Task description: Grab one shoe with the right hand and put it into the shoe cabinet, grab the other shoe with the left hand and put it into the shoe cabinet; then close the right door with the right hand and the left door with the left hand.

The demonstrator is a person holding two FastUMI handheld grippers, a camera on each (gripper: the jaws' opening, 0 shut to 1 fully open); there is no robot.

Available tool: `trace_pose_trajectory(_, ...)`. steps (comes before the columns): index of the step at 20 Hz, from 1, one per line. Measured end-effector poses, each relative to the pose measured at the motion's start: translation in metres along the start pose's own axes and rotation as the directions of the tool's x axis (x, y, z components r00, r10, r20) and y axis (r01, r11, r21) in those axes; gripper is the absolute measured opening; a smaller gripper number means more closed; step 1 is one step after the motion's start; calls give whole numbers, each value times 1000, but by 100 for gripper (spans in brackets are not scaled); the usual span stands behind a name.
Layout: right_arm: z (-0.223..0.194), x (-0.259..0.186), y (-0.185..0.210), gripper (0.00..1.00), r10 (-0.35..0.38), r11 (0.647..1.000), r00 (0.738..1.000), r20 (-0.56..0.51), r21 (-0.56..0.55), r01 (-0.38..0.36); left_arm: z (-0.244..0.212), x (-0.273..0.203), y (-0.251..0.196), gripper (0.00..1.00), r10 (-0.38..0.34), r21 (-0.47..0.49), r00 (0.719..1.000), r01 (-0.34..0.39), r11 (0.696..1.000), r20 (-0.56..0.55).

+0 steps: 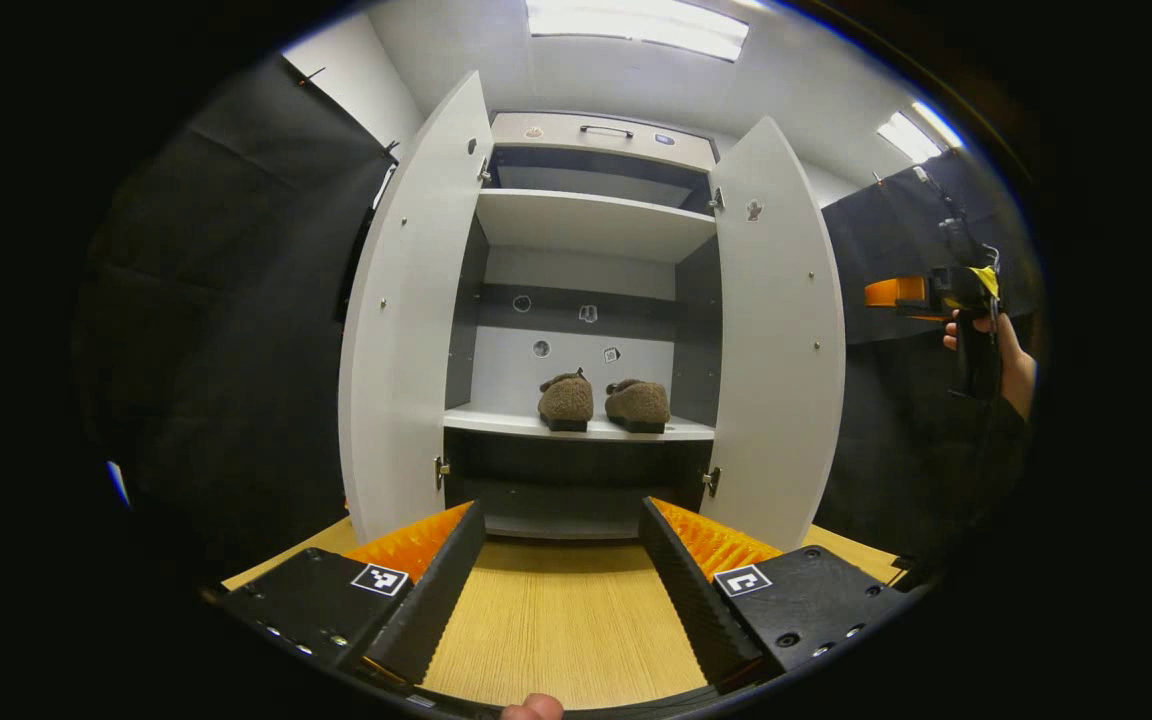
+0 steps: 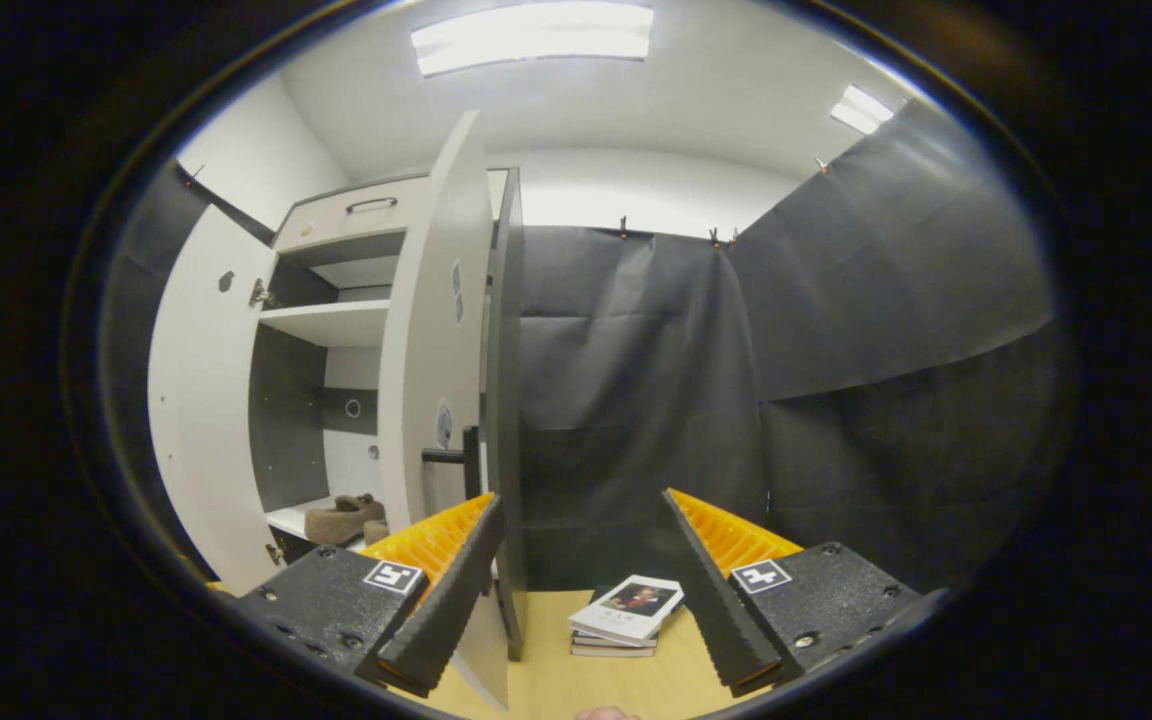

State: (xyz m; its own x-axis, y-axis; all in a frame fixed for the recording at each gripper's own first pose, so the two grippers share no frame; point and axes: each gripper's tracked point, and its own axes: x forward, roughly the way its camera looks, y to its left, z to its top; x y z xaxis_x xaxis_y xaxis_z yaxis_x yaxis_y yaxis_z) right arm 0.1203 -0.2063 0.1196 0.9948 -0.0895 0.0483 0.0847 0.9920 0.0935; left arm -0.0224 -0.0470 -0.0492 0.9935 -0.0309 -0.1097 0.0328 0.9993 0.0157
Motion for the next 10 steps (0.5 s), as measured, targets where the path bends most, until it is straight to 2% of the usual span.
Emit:
trace_pose_trajectory(5, -8, 45, -4, 97, 19, 1000, 999, -42, -1, -19, 4, 5, -9, 95, -26, 21, 1000, 26, 999, 12)
trace_pose_trajectory(7, -9, 49, 6, 97, 48, 999, 998, -47, 15, -47, 4, 6, -10, 95, -30, 23, 999, 30, 999, 12)
trace_pose_trajectory(10, -10, 52, 11, 95, 50, 999, 998, -28, 16, -49, -2, 8, -8, 95, -23, 16, 1000, 24, 1000, -6)
